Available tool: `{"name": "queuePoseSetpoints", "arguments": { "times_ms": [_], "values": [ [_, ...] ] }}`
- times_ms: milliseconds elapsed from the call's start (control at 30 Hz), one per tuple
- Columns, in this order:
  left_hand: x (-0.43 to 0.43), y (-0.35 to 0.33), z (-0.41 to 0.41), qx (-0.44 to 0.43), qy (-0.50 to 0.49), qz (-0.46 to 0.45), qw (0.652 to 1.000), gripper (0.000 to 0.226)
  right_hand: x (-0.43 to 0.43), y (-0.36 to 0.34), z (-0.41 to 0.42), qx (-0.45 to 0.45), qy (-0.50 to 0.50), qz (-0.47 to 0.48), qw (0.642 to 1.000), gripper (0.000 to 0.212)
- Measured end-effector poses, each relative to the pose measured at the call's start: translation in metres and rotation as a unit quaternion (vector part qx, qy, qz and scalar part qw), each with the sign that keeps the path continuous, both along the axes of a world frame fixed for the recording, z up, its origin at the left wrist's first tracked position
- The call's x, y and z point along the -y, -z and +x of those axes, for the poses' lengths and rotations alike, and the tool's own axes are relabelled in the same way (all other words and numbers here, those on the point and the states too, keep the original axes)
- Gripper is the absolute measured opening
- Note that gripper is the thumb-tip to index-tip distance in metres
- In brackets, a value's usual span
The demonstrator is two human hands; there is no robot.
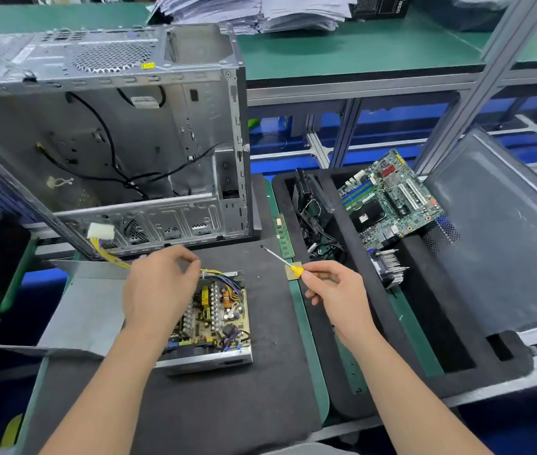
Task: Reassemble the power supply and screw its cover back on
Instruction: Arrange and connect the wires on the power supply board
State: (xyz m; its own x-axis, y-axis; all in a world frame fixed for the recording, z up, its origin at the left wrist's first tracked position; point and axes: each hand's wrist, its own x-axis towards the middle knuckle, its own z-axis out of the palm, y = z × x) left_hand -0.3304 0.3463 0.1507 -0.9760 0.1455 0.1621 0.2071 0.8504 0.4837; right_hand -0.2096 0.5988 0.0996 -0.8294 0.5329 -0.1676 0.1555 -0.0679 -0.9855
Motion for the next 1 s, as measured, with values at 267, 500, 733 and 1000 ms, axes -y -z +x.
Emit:
{"name": "queuePoseSetpoints", "arguments": {
  "times_ms": [267, 500, 733, 1000],
  "values": [
    [-0.031, 0.023, -0.02, 0.022, 0.259, -0.146, 0.954, 0.037, -0.001, -0.007, -0.009, 0.007, 0.02, 0.025, 0.999, 0.017],
    [-0.011, 0.042, -0.032, 0.074, 0.34, -0.179, 0.92, 0.028, 0.005, -0.015, -0.019, -0.002, 0.01, 0.072, 0.997, 0.029],
    [-0.025, 0.045, -0.022, 0.026, 0.278, -0.219, 0.935, 0.028, 0.017, -0.024, -0.035, -0.019, -0.054, 0.181, 0.982, 0.025],
    [-0.028, 0.053, -0.025, 0.033, 0.27, -0.208, 0.94, 0.022, 0.026, -0.022, -0.047, -0.03, -0.109, 0.227, 0.967, 0.029]
  ]
}}
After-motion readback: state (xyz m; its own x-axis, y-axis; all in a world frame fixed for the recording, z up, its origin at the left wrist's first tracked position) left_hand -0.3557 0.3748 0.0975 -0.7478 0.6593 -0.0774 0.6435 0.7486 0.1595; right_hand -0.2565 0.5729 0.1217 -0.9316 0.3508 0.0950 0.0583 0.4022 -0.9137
